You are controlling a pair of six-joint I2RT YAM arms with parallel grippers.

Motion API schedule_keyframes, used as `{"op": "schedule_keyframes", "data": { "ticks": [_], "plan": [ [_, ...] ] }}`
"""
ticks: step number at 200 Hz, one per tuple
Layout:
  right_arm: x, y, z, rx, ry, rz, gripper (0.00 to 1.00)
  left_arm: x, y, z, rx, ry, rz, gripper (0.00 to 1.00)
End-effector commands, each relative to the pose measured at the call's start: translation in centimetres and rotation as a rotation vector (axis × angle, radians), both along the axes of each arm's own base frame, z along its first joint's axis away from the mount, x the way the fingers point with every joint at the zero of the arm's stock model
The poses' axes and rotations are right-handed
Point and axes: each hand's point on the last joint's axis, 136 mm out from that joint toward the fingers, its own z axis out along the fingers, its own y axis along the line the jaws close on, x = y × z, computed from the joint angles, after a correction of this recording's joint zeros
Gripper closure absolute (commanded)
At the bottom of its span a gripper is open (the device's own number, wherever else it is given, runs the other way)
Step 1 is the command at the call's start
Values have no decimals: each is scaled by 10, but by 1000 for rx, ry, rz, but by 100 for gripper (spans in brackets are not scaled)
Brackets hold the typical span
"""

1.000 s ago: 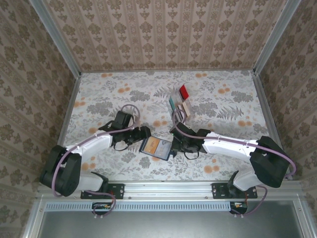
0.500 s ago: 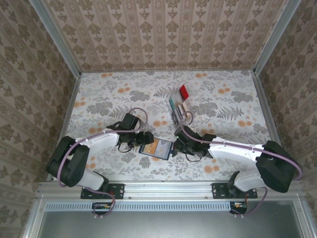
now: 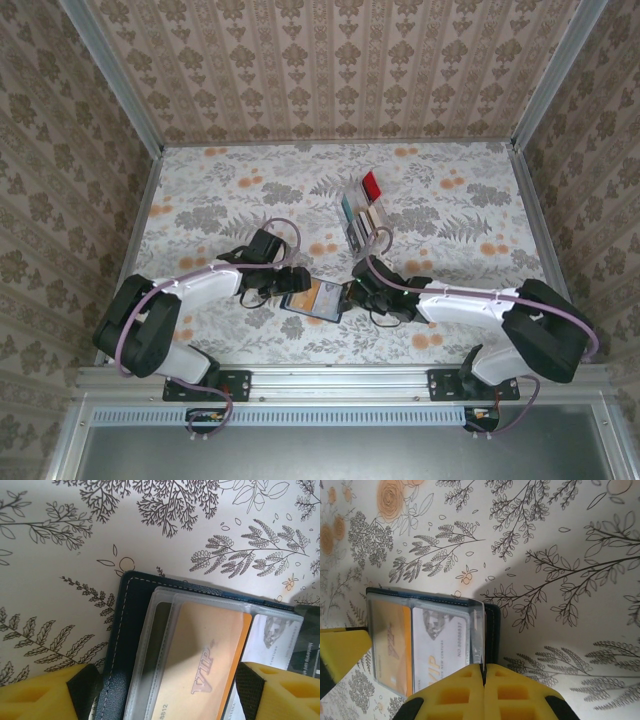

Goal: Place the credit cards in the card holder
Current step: Flip over the card slot in the card holder.

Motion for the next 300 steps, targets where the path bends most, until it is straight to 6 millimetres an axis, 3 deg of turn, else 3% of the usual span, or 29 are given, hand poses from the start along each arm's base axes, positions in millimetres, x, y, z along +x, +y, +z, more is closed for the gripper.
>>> {"op": "schedule_keyframes", "data": {
  "ticks": [1, 34, 77, 99, 170, 199, 222, 259, 300],
  "plan": [
    [-1, 3, -11, 19, 19, -8, 100, -9, 8, -15, 62, 38, -12, 24],
    [-1, 6, -15, 36, 4, -1, 100, -14, 7, -19, 54, 52, -13, 30],
    [10, 28, 26, 116, -100, 72, 100, -16, -4, -16, -16, 62, 2, 46],
    [13, 34, 36, 124, -110, 90, 100, -17, -10, -14, -61, 75, 34, 55],
    [21, 50, 47, 104, -122, 135, 100, -14, -20, 3, -165, 55, 134, 63],
    [19, 10, 42, -80, -96, 47, 100, -14, 1, 8, -94, 7, 199, 59],
    [18, -9, 49, -87, -128, 32, 100, -14, 10, 16, -96, -42, 219, 52],
    [15, 20, 52, 155, -147, 111, 100, -9, -1, 30, -139, -106, 144, 37],
    [15, 38, 35, 259, -135, 100, 100, -8, -14, 22, -119, -67, 53, 36]
  ]
}}
